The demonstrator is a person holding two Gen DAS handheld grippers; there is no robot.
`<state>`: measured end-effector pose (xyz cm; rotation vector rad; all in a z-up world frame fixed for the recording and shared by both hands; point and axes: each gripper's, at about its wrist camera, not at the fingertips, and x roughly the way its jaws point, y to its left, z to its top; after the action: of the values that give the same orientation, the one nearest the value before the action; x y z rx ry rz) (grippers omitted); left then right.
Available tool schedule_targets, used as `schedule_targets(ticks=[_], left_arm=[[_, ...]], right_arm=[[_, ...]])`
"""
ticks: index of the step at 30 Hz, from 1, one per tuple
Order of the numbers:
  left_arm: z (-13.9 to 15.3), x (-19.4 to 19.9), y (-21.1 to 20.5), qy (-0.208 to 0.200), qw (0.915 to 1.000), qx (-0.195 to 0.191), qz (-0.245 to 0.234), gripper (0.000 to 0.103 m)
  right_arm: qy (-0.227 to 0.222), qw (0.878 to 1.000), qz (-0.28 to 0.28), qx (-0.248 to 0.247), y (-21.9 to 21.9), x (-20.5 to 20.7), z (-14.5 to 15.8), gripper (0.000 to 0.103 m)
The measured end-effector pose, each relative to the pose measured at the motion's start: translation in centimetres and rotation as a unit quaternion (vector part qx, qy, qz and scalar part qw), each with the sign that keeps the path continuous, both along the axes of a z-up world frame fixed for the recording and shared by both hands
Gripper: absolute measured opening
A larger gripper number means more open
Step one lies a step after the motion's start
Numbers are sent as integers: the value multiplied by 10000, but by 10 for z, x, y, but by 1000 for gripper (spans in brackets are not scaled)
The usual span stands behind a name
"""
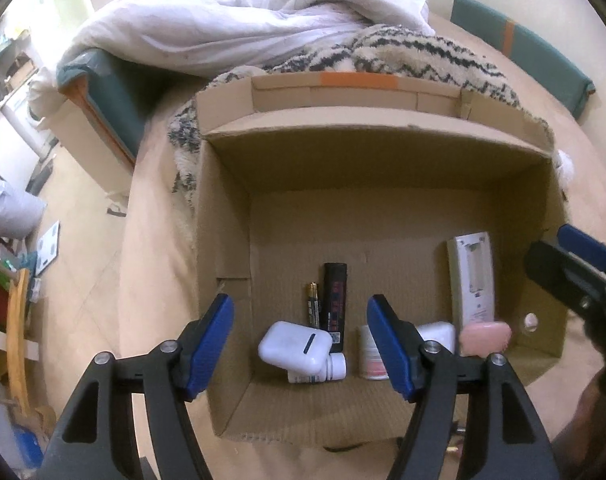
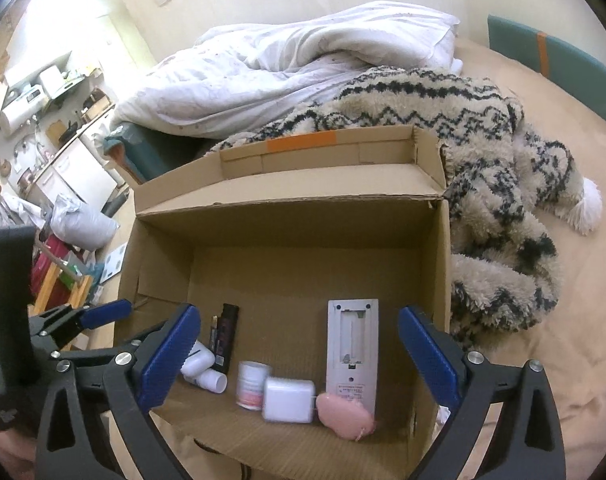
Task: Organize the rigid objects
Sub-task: 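Withdraw both open tools from the box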
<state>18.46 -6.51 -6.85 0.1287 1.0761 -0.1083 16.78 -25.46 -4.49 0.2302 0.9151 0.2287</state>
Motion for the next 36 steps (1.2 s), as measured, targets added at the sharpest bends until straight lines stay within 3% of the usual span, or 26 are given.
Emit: schedule_targets(ticks=[11,17,21,36], left_arm=[[32,-16,31,17,9992,-216,349,66],[37,-44,44,-9,9992,-78,391,66],[35,-61,53,30,9988,-125,474,66],[5,-86,75,300,9959,-232,819,66]], right_arm=[[-276,9996,-67,76,-8,-30,21,103],[-339,9993,-113,84,-11,-46,28,103],[-170,9992,-153,326,-14,-56,23,103],[339,9989,-122,283,-12,-95,4,103]])
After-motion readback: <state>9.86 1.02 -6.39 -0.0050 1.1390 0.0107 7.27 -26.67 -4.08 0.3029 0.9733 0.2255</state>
